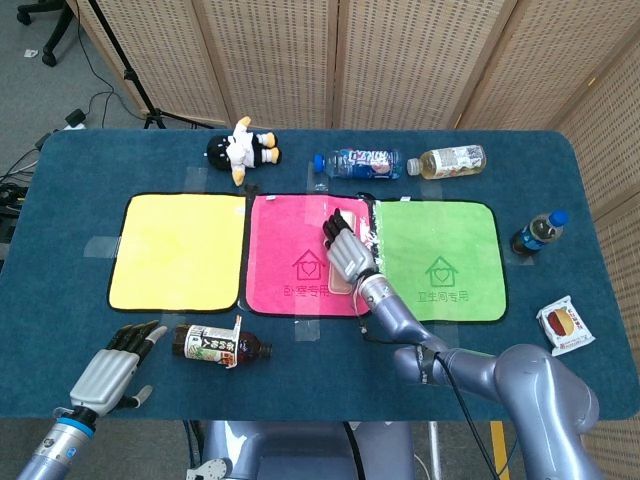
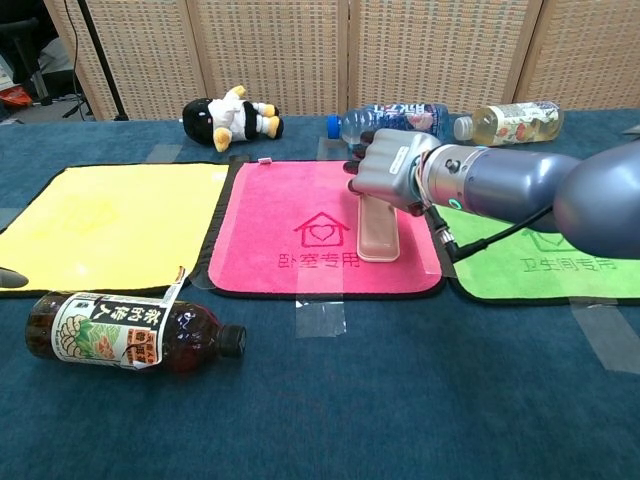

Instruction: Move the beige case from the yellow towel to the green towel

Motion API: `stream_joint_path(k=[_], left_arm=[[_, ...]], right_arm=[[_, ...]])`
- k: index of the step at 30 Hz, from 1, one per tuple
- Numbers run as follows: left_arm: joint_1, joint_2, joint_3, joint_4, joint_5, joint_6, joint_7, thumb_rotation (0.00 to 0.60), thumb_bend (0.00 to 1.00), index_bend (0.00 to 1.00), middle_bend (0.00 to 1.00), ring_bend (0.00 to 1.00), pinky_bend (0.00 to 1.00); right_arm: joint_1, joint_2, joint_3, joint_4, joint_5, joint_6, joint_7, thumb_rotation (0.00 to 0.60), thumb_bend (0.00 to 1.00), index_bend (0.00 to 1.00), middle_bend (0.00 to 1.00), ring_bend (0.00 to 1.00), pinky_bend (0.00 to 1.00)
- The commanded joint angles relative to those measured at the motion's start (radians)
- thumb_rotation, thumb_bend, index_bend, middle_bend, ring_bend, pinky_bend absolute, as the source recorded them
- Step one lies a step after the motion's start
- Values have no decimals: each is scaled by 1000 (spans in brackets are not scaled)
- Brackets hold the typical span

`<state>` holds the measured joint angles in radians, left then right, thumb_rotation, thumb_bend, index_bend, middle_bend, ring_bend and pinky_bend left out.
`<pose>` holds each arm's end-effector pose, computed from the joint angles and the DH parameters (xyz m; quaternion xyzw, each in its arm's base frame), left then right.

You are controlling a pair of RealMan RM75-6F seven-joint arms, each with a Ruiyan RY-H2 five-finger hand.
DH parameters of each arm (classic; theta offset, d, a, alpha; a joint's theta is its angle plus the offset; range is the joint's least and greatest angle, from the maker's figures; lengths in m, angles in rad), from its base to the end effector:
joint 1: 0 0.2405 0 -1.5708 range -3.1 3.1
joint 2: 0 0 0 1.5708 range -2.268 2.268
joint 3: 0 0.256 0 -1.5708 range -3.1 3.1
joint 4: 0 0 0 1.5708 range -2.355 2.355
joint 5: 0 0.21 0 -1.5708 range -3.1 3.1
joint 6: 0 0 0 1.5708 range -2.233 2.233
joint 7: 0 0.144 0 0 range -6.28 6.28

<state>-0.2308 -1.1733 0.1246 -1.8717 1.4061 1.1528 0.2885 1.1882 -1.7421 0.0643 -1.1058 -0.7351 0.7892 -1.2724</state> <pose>-0.2592 0.1597 0.0615 -0.7159 -0.4821 -0.2666 0.4290 -0.0772 -0.4172 -0.0745 0.8623 0.0431 0.0900 0.4964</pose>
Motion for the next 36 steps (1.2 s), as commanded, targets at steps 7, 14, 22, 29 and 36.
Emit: stream_joint_path(k=[7,14,22,29,36], left_arm=[[0,0,-3,1,-3,0,-2,600,313,0,0,0,21],[1,4,-1,-6,8,5,-4,600,314,0,0,0,21],[4,9,3,-15,21,10,-6,600,315,0,0,0,21],[4,9,2,-16,21,11,-5,600,315,0,0,0,21],[4,10,-1,-16,20,12,-7,600,315,0,0,0,21]], right_arm=[[-5,32,-25,-41,31,26,-13,600,670,171,60,0,0],[-23,71,-53,-94,39,55,-8,600,670,171,61,0,0],[-37,98,-74,-112,62,77,-7,600,671,173,63,0,0],[-48,108,-86,-89,91,76,-1,600,670,174,64,0,0],[-61,112,-97,-66,113,74,4,600,671,173,64,0,0]])
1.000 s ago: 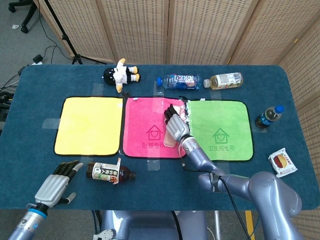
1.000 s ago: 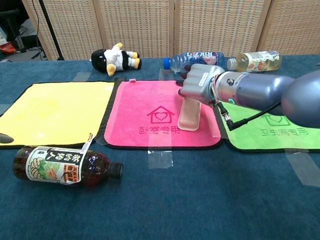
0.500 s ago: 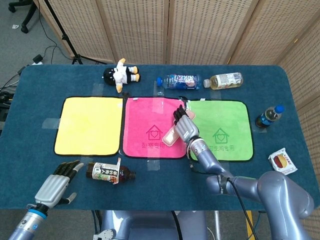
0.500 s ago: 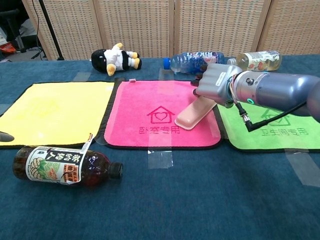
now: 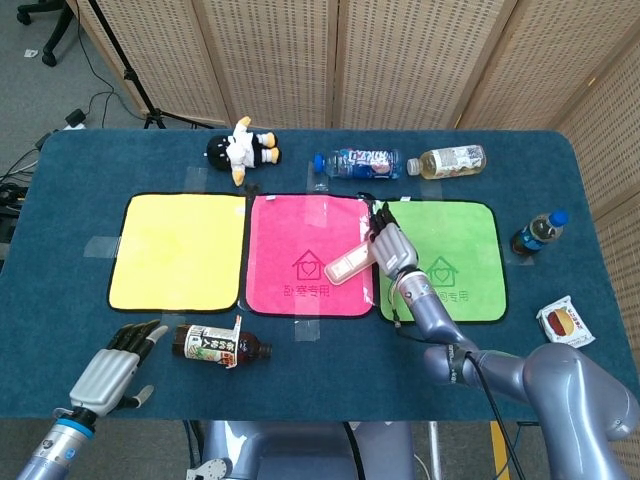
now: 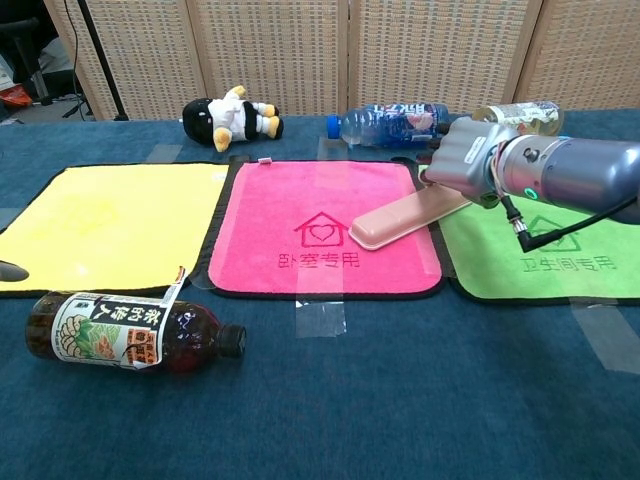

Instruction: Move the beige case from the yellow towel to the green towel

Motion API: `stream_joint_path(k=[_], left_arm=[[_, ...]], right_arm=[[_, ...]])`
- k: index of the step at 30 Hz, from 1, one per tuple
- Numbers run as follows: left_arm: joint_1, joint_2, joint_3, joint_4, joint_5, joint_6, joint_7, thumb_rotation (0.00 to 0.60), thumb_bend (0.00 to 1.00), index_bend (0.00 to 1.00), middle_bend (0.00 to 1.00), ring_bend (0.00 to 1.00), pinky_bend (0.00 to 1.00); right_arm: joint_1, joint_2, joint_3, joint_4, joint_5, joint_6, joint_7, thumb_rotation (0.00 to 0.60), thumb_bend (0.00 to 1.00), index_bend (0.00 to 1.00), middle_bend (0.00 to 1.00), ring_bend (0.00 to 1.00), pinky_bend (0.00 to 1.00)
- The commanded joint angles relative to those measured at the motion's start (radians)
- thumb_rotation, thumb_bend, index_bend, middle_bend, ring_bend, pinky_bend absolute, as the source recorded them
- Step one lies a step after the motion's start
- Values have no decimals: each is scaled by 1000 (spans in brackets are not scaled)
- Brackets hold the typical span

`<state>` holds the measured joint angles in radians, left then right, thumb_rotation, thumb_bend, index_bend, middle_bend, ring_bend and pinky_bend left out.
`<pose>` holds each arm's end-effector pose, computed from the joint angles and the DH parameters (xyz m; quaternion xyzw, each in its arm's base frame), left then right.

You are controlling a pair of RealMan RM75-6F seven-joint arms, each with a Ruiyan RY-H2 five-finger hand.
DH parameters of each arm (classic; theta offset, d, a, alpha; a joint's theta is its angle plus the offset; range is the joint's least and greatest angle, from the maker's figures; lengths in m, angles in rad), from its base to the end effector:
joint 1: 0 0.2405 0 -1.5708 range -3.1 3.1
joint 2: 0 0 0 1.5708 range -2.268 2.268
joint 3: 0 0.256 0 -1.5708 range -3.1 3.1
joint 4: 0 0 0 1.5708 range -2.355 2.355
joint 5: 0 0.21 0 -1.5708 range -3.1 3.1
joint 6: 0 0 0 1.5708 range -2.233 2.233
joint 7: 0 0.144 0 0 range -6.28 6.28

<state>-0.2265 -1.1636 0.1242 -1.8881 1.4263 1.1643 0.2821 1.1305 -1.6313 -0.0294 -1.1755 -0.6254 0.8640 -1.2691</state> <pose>-0.2544 0.1589 0.0647 -0.7149 -0.4797 -0.2766 0.4270 -0.1357 -0.4214 -0.0342 0.8437 -0.0004 0.0324 0.5358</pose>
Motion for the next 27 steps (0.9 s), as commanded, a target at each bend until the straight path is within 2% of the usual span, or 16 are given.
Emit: stream_joint_path(k=[1,27], left_arm=[[0,0,-1,0,-1,1,0,600,315,0,0,0,22],[4,8,-8,-2,-4,10,-7,600,315,0,0,0,21]], right_arm=[[-5,2,-5,5,5,-1,1,600,671,173,64,0,0],[-51,46,-39,14,29,9,13,600,671,174,64,0,0]])
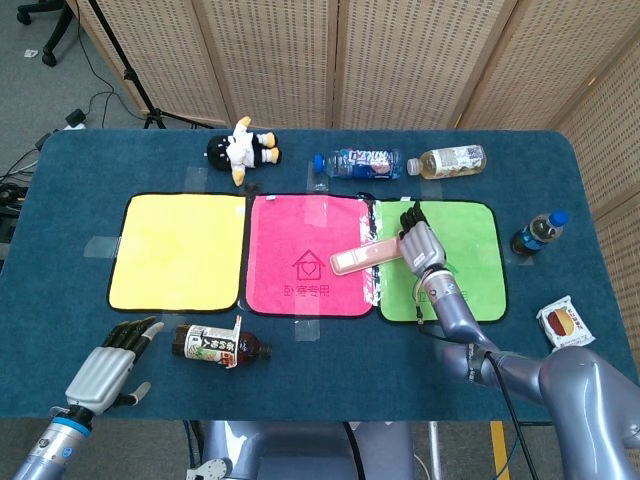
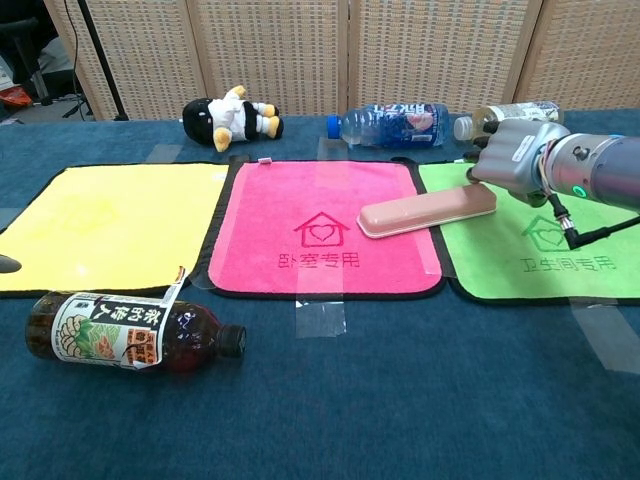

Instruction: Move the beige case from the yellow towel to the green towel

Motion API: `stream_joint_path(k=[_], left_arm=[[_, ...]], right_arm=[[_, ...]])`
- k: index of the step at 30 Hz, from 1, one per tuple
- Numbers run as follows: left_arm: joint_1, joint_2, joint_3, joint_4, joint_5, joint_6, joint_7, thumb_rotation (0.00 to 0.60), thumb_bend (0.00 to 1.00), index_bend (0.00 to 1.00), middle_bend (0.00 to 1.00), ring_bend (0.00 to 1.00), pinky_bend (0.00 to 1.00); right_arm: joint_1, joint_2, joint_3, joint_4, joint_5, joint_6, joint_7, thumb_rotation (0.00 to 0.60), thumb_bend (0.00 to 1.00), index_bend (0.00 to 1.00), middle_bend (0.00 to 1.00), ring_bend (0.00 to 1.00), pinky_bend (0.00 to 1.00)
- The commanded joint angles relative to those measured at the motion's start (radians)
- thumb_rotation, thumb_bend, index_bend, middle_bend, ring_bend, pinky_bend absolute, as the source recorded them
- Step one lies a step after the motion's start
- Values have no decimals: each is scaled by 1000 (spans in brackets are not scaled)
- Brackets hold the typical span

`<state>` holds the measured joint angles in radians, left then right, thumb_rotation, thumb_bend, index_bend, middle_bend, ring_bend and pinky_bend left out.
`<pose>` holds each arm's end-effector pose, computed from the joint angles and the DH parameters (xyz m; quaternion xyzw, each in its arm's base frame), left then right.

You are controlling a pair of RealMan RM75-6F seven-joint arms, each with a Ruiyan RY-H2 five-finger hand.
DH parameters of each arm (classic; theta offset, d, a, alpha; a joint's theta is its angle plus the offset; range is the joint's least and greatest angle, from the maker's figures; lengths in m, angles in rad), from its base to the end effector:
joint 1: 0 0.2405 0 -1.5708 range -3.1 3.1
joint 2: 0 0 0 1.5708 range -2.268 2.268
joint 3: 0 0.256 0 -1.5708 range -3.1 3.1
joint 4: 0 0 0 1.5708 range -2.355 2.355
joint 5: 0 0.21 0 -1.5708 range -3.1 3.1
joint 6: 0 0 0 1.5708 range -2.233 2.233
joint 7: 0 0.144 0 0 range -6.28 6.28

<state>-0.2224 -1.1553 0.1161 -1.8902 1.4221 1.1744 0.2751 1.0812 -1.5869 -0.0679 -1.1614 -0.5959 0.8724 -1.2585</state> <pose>-0.2555 0.1609 0.0690 -0.7087 -0.4801 -0.2802 0.4345 -0.1745 -0.4239 -0.0118 0.8302 -0.0211 -0.0056 0.5570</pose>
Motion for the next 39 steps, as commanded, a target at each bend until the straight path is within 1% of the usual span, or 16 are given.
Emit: stream_joint_path(k=[1,10,19,24,26,33,39], left_arm=[[0,0,0,-1,1,0,0,600,315,0,0,0,21],[3,5,-1,-4,7,8,-5,600,315,0,0,0,21],[5,8,0,-6,20,14,-13,600,315,0,0,0,22],[5,7,0,-7,24,13,-14,600,315,0,0,0,21],[5,7,1,-8,27,13,-14,600,315,0,0,0,21],[5,7,5,-9,36,12,-16,600,316,0,0,0,21],[5,7,7,-9,39,9,-19,600,315,0,0,0,21]], right_arm=[[-5,4,0,-1,-4,1,8,600,671,174,64,0,0],[-7,26,9,-27,-11,25,7,600,670,173,64,0,0],[-14,33,0,-59,-29,42,-4,600,669,174,64,0,0],[-5,46,16,-114,-65,75,-2,600,664,174,64,0,0],[5,52,31,-146,-78,91,-6,600,661,173,64,0,0],[41,58,73,-236,-81,127,-39,600,657,174,64,0,0],[66,38,90,-292,-77,143,-64,600,658,174,64,0,0]])
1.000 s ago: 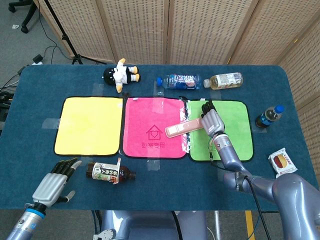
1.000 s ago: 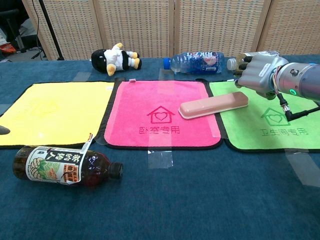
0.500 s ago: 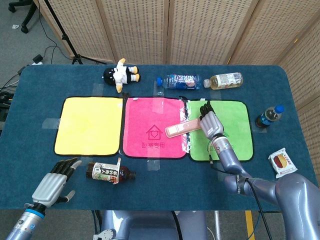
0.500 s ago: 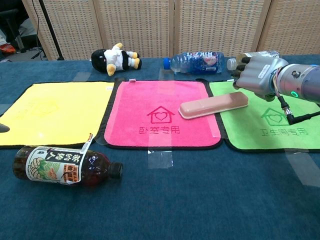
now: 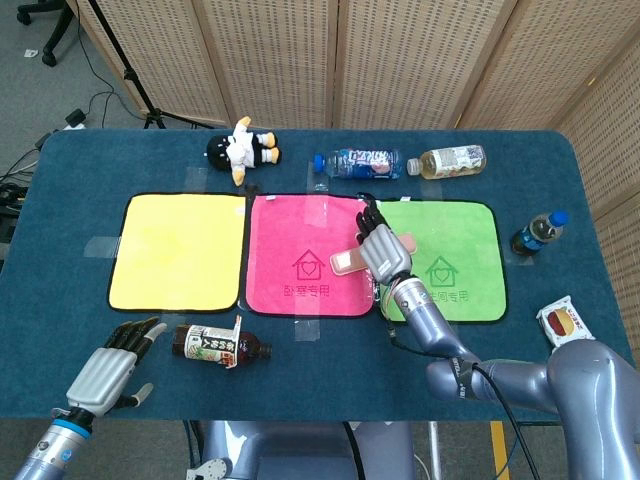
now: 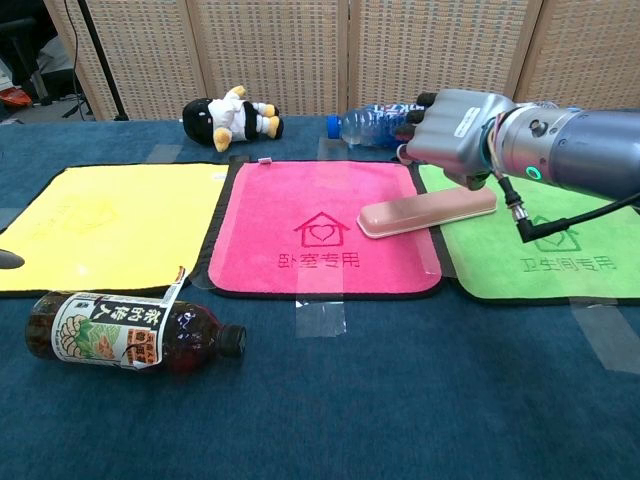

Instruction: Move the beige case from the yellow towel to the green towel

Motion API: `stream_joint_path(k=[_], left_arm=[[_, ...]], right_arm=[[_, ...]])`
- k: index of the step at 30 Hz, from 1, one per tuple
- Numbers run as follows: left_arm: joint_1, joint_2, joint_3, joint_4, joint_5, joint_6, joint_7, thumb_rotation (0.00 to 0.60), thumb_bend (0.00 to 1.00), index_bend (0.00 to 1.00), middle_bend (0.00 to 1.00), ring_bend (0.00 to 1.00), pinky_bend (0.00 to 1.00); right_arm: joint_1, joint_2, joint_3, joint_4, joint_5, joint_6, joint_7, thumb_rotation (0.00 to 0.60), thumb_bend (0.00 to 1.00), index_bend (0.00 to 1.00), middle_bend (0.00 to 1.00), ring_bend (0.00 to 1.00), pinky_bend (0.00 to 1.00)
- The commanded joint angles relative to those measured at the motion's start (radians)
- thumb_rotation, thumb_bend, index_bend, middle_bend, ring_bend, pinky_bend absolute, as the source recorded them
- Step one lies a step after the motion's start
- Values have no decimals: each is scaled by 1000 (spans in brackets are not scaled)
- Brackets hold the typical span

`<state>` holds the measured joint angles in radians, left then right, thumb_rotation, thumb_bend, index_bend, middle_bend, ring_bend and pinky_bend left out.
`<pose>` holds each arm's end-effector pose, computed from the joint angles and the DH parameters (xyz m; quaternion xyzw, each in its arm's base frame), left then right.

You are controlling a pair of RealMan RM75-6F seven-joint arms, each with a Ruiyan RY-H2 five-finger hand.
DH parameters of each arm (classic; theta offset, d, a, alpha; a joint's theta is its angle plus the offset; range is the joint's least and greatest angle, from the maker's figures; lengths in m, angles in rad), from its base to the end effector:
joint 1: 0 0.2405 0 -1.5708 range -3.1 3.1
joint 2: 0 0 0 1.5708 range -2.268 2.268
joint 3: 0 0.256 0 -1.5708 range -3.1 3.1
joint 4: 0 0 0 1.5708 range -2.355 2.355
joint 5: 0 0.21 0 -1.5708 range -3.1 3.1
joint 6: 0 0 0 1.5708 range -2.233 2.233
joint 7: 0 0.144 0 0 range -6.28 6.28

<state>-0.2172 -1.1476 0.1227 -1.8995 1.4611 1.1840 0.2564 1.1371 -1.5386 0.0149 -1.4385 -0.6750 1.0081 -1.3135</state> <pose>-0.2506 0.1581 0.0708 -0.7111 -0.4768 -0.2922 0.4261 -0.0939 -0.3936 -0.0175 0.8396 0.0149 0.0948 0.5347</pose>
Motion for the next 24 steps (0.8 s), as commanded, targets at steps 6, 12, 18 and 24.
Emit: stream_joint_path(k=[6,12,18,24], left_arm=[[-1,-2,0,2,-1,-4,-1,600,316,0,0,0,21],[-2,-5,1,2,0,-7,1,600,316,0,0,0,21],[-1,-4,2,2,4,-6,-1,600,316,0,0,0,21],[-2,-5,2,3,2,-11,-3,600,316,0,0,0,22]], right_arm=[[23,-43,9,-41,2,16,-17,600,654,174,64,0,0],[34,-74,6,-54,-13,21,-18,600,646,174,64,0,0],[50,-105,13,-52,-9,20,-24,600,648,173,64,0,0],[56,-124,8,-45,-4,21,-27,600,647,174,64,0,0]])
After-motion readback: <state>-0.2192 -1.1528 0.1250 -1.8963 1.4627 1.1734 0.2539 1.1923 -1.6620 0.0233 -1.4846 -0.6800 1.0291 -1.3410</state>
